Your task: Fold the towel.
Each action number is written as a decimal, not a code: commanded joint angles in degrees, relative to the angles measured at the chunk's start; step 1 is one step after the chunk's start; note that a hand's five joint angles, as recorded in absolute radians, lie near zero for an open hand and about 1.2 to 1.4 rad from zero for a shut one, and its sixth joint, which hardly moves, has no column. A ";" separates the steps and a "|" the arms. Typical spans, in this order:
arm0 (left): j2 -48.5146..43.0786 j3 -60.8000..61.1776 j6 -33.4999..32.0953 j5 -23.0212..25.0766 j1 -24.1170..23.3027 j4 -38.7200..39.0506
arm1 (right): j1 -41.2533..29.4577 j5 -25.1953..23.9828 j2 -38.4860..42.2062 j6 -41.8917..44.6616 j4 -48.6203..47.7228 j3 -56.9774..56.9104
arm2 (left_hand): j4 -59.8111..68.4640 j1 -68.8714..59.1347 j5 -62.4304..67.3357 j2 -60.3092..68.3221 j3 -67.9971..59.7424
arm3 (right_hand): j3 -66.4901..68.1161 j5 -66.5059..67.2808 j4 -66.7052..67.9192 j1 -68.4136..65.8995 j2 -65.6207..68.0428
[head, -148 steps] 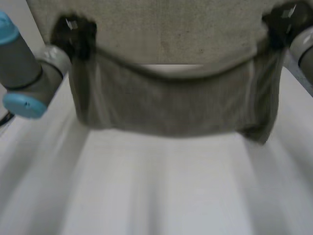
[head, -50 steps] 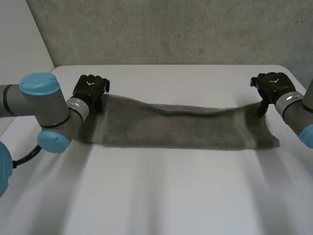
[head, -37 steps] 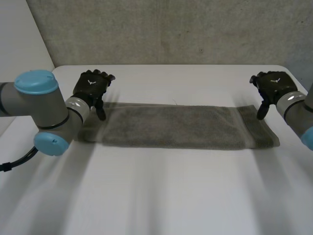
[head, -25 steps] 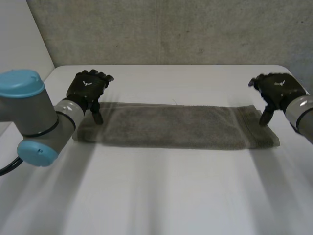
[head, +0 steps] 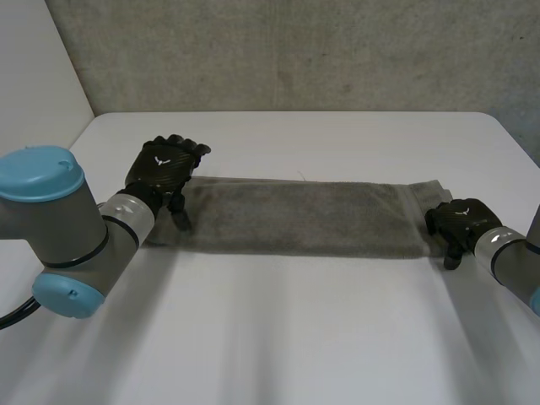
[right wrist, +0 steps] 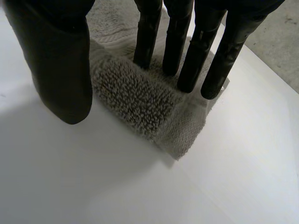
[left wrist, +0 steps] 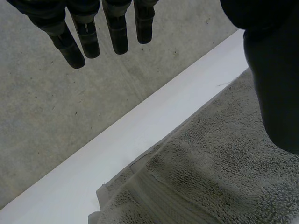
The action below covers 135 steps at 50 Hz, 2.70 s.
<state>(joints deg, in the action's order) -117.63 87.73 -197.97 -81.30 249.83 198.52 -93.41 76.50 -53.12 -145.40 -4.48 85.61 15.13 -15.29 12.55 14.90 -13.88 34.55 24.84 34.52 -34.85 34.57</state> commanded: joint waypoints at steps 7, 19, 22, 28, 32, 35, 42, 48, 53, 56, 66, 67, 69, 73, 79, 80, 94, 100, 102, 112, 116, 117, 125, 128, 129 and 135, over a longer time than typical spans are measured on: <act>-0.05 -0.02 0.04 -0.09 0.04 -0.06 | 3.06 2.96 -3.64 -0.77 -7.12 0.78 | -5.08 5.25 -12.51 -4.85 3.84 | 45.45 45.16 45.48 -45.15 45.43; 0.12 0.42 0.04 -0.09 0.04 0.03 | 4.29 2.43 -4.80 -0.50 -7.12 1.31 | -5.08 5.25 -12.51 -4.85 3.84 | 45.45 45.16 45.48 -45.15 45.43; 0.12 0.60 0.04 0.00 0.04 0.03 | 4.64 2.61 -4.71 -0.06 -6.68 0.61 | -5.08 5.25 -12.51 -4.85 3.84 | 45.45 45.16 45.48 -45.15 45.43; 0.12 0.68 0.04 -0.09 0.13 0.03 | 7.62 3.22 -3.93 0.55 -5.89 -1.93 | -5.08 5.25 -12.51 -4.85 3.84 | 45.45 45.16 45.48 -45.15 45.43; 0.21 0.68 0.04 -0.09 0.22 -0.06 | 11.83 3.40 -3.30 5.10 -3.96 -4.22 | -5.08 5.25 -12.51 -4.85 3.84 | 45.45 45.16 45.48 -45.15 45.43; 0.30 0.68 0.04 -0.09 0.22 -0.06 | 13.87 3.66 -3.39 7.41 -3.16 -5.10 | -5.08 5.25 -12.51 -4.85 3.84 | 45.45 45.16 45.48 -45.15 45.43; 1.52 0.33 0.21 -0.09 0.30 0.03 | 11.79 5.94 -6.28 10.05 -2.20 -10.89 | -5.08 5.25 -12.51 -4.85 3.84 | 45.45 45.16 45.48 -45.15 45.43; 1.97 -0.28 1.09 -0.18 0.30 0.03 | -3.66 5.77 -9.37 6.01 -3.25 -14.50 | -5.08 5.25 -12.51 -4.85 3.84 | 45.45 45.16 45.48 -45.15 45.43; 1.97 -0.20 2.58 -0.18 0.30 0.03 | -17.90 5.33 -7.89 6.26 -7.54 -14.95 | -5.08 5.25 -12.51 -4.85 3.84 | 45.45 45.16 45.48 -45.15 45.43; 1.97 -0.11 2.85 -0.18 0.30 0.03 | -25.90 4.63 -3.59 7.05 -11.84 -14.68 | -5.08 5.25 -12.51 -4.85 3.84 | 45.45 45.16 45.48 -45.15 45.43; 1.88 0.07 2.85 -0.18 0.13 0.03 | -37.28 3.49 6.88 11.36 -13.27 -13.98 | -5.08 5.25 -12.51 -4.85 3.84 | 45.45 45.16 45.48 -45.15 45.43; 1.88 0.07 2.85 -0.18 0.13 0.03 | -37.19 2.44 6.98 11.45 -13.36 -13.55 | -5.08 5.25 -12.51 -4.85 3.84 | 18.53 18.24 18.56 -18.23 18.51; 1.88 0.07 2.85 -0.18 0.13 0.03 | -37.02 1.47 6.63 11.19 -13.62 -13.11 | -5.08 5.25 -12.51 -4.85 3.84 | -14.38 -14.67 -14.35 14.68 -14.40; 1.88 -0.11 2.85 -0.09 0.13 0.03 | -36.23 1.64 5.13 10.48 -13.71 -12.05 | -5.08 5.25 -12.51 -4.85 3.84 | -24.55 -24.84 -24.52 24.85 -24.57; 1.88 -0.46 2.85 -0.18 -0.57 0.03 | -29.66 1.55 -4.68 0.41 -13.36 -6.09 | -5.08 5.25 -12.51 -4.85 3.84 | -24.55 -24.84 -24.52 24.85 -24.57; 1.88 -0.54 2.85 -0.18 -1.18 0.12 | -27.11 1.64 -7.24 -3.10 -13.45 -4.24 | -5.08 5.25 -12.51 -4.85 3.84 | -24.55 -24.84 -24.52 24.85 -24.57; 1.44 -0.63 2.94 -0.18 -5.84 0.29 | -13.03 0.67 -10.34 -10.44 -8.09 9.30 | -5.08 5.25 -12.51 -4.85 3.84 | -15.41 -15.71 -15.38 15.71 -15.43; 1.00 -0.55 2.85 -0.18 -6.02 0.29 | -11.79 0.76 -6.56 -8.50 -7.91 8.61 | -5.08 5.25 -12.51 -4.85 3.84 | 3.46 3.16 3.49 -3.16 3.43; 1.00 -0.55 2.94 -0.18 -6.02 0.29 | -11.79 1.46 -4.63 -6.75 -7.47 6.51 | -5.08 5.25 -12.51 -4.85 3.84 | 23.51 23.22 23.54 -23.21 23.49; 1.79 -0.63 2.94 -0.35 -5.85 0.29 | -14.94 6.12 -7.77 -4.46 -9.49 0.71 | -5.08 5.25 -12.51 -4.85 3.84 | 45.45 45.16 45.48 -45.15 45.43; 2.40 -0.90 3.02 -0.79 -5.58 0.29 | -24.94 5.07 -9.99 -3.93 -10.45 -4.64 | -5.08 5.25 -12.51 -4.85 3.84 | 45.45 45.16 45.48 -45.15 45.43; 2.41 -0.90 3.03 -0.79 -5.58 0.29 | -24.98 5.07 -9.99 -3.93 -10.46 -4.66 | -5.08 5.25 -12.51 -4.85 3.84 | 45.45 45.16 45.48 -45.15 45.43; 6.45 -0.81 6.10 -1.05 -3.39 1.08 | -37.63 -1.52 -0.58 6.00 -12.83 -13.72 | -4.92 5.08 -12.34 -4.69 3.67 | 45.45 45.16 45.48 -45.15 45.43; 7.86 -0.63 9.18 -1.05 -1.89 1.17 | -40.44 -7.06 4.34 10.92 -12.66 -14.86 | -4.91 5.08 -12.34 -4.69 3.67 | 45.45 45.16 45.48 -45.15 45.43; 8.55 -0.55 10.57 -1.05 -1.46 1.26 | -41.05 -8.89 7.21 12.49 -12.22 -15.47 | -4.91 5.08 -12.34 -4.69 3.67 | 45.45 45.16 45.48 -45.15 45.43; 8.91 -0.63 13.83 -0.97 -1.01 1.26 | -40.62 -5.76 10.85 12.60 -10.02 -16.97 | -4.75 4.91 -12.17 -4.52 3.50 | 25.69 25.40 25.73 -25.39 25.67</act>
<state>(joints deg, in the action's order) -109.18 87.10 -187.12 -82.34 248.31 199.76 -134.47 68.84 -45.76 -133.36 -16.20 69.55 15.12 -15.30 12.38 14.88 -13.85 76.85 66.62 77.12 -76.00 75.96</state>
